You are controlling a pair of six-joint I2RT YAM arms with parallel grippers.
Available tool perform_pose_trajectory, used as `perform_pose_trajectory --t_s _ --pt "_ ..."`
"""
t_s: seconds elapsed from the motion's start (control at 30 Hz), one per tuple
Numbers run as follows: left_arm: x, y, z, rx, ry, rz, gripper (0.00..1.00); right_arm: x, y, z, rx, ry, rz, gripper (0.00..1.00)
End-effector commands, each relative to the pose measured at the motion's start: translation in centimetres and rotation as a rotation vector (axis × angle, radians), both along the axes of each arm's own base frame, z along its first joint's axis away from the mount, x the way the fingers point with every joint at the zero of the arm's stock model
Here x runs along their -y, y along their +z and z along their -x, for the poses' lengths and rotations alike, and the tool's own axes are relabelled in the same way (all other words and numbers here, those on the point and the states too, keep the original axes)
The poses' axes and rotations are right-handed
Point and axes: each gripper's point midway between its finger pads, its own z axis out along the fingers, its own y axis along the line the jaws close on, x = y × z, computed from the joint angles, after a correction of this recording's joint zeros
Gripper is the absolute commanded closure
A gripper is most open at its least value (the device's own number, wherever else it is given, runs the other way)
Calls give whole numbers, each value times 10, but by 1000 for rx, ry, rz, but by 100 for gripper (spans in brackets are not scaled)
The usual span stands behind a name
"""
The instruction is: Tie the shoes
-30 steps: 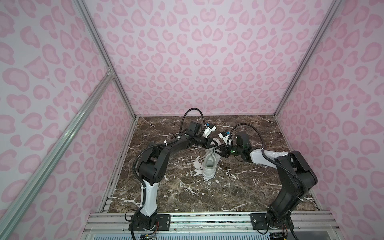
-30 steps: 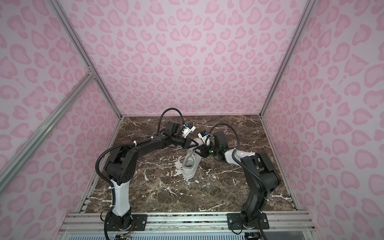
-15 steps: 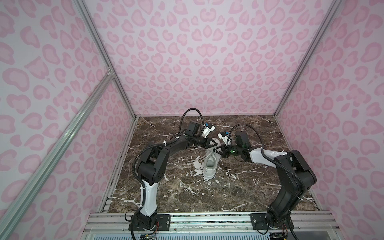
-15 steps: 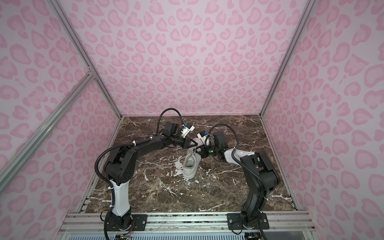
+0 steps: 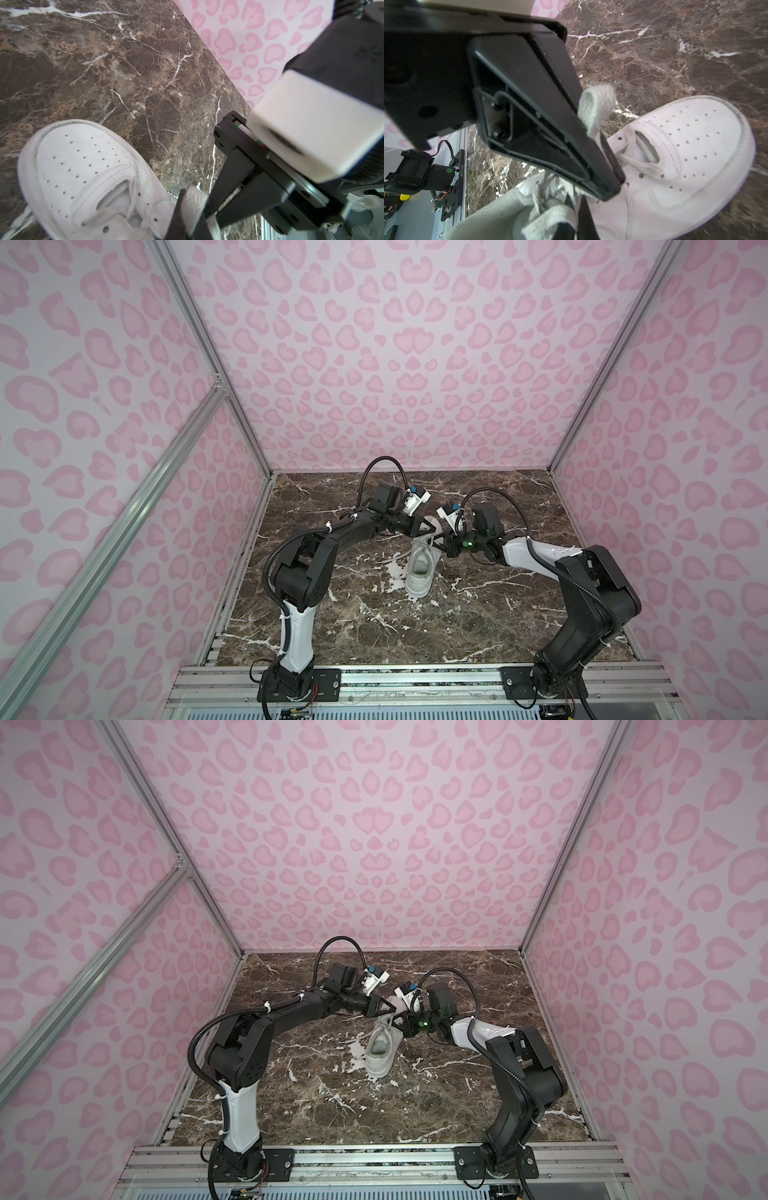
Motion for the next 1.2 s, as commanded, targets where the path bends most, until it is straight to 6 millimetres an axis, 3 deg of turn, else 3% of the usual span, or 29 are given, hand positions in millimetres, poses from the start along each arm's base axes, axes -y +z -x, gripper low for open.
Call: perform_pose_trajectory --t_s 0.0,0.37,0.53,0.77,1.17 --pt "-3 14 -11 54 33 29 97 6 -10 10 -46 7 26 100" --pt "-6 19 -14 56 58 49 95 14 -19 12 -58 -2 61 100" --pt "-3 19 -12 44 38 56 90 9 -9 12 -29 9 34 100" --pt "-4 11 -8 32 30 28 95 6 -4 3 -10 -5 13 100" --pt "-12 6 -21 60 82 -22 97 13 -14 19 -65 23 84 100"
